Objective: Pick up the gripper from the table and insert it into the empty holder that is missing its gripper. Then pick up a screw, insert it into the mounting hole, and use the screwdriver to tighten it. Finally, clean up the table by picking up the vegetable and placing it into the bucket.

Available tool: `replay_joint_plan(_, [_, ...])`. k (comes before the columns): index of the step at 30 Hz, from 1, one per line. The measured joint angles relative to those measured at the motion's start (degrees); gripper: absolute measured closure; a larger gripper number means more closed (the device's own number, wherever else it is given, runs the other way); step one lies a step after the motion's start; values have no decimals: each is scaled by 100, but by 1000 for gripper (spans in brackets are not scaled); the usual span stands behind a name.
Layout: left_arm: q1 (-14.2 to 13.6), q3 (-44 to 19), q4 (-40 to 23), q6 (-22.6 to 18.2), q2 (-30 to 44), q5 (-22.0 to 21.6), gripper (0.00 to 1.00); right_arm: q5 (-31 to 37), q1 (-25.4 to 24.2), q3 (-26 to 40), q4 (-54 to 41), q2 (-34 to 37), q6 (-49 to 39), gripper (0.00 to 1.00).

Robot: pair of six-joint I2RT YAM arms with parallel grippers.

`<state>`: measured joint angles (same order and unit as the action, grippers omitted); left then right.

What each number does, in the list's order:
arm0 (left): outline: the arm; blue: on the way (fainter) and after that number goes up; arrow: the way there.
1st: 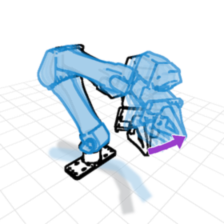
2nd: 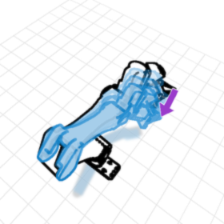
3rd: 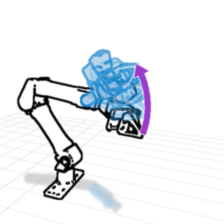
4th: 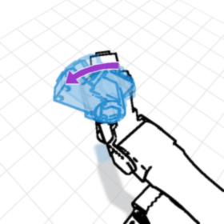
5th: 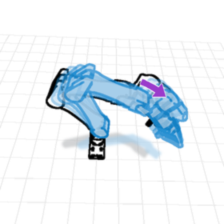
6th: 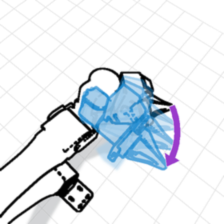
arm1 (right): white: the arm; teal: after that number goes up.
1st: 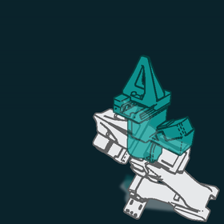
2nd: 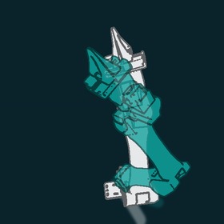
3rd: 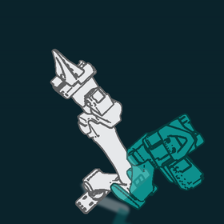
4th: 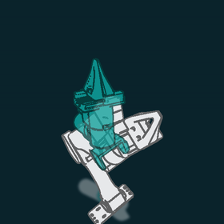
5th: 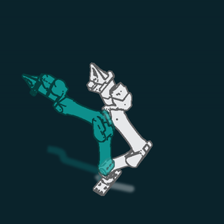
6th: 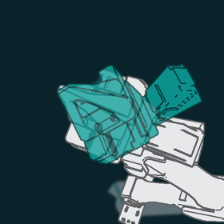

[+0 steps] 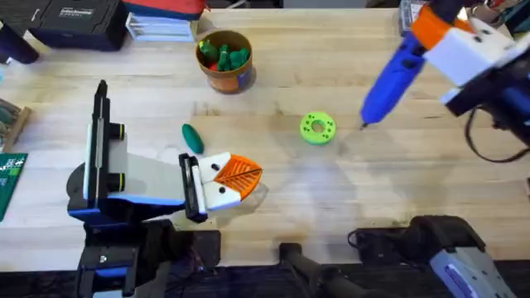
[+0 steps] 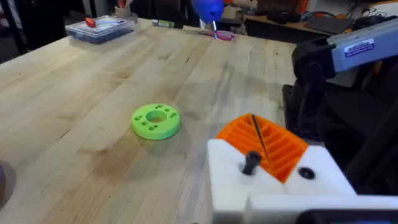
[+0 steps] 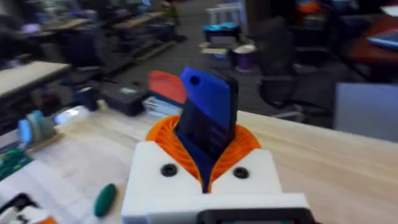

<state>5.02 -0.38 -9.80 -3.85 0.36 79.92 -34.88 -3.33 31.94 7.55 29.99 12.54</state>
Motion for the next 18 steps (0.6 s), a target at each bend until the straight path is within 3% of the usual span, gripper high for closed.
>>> replay_joint_plan(7, [0,0,0,1,0,0,997,352,1709,-116,1083,497,-32,974])
replay_joint_plan(18, [0,0,0,0,0,0,997,418,3799,-137,4974,2414,-82,974])
